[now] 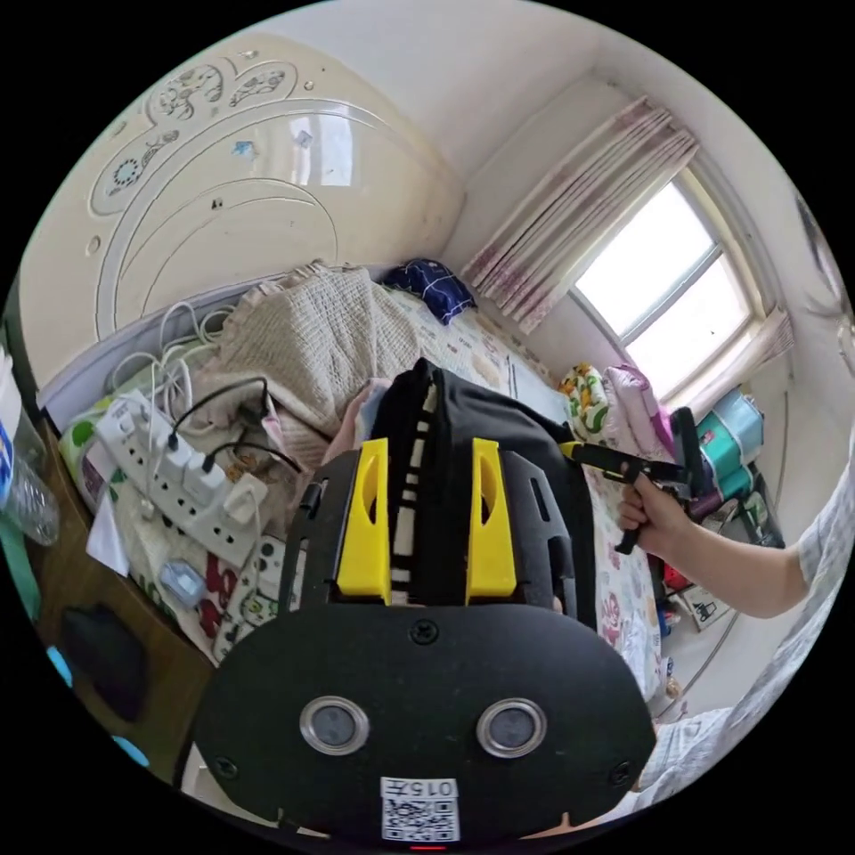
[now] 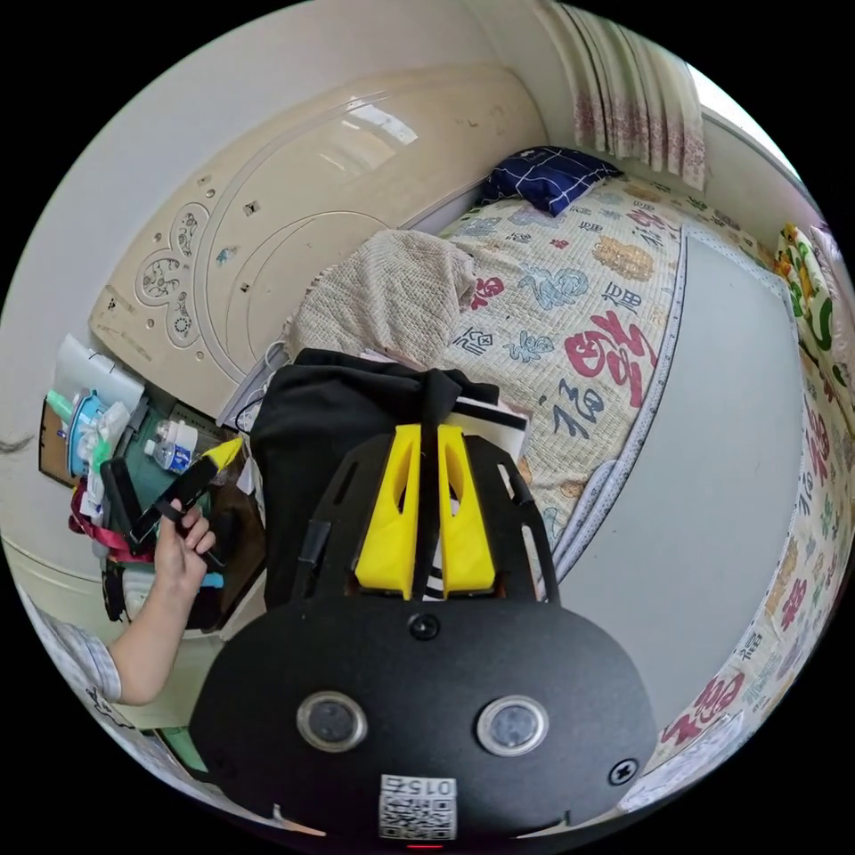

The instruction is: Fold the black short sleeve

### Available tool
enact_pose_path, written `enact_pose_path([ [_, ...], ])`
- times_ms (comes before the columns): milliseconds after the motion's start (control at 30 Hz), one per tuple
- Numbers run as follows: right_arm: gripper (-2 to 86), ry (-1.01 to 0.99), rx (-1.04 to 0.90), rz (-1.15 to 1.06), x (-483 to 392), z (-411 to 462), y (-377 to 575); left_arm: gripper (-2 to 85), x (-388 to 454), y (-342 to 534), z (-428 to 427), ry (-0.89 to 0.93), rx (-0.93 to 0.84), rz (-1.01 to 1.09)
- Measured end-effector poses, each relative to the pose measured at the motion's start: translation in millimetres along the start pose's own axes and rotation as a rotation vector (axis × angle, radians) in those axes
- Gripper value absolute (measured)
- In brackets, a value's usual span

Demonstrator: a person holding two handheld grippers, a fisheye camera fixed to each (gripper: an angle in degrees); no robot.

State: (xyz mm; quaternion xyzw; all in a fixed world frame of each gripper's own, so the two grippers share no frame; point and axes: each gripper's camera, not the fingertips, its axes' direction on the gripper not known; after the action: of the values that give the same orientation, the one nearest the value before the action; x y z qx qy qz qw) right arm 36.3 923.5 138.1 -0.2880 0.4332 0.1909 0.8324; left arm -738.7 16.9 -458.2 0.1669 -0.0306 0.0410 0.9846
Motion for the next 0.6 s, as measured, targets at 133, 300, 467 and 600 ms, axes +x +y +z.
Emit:
enact_pose_path([
  [133, 3.9, 0.002, -0.024, 0.020, -15.5, 19.7, -35.5, 11.4, 31.8, 14.9, 14.4, -0.054, -0.111, 0.016],
  [300, 4.0, 0.054, -0.005, 0.025, -50.8, 28.3, -80.3, 12.1, 65.7, -1.3, 34.7, -0.130, -0.229, 0.055],
  [467, 4.3, 0.109, 0.036, 0.027, -94.8, 24.6, -136.6, 12.3, 109.2, -24.0, 26.7, -0.160, -0.266, 0.111],
  [600, 5.3, -0.029, 0.067, 0.146, -104.3, 1.3, -197.8, 13.0, 147.3, -47.5, 10.5, -0.193, -0.318, 0.041],
])
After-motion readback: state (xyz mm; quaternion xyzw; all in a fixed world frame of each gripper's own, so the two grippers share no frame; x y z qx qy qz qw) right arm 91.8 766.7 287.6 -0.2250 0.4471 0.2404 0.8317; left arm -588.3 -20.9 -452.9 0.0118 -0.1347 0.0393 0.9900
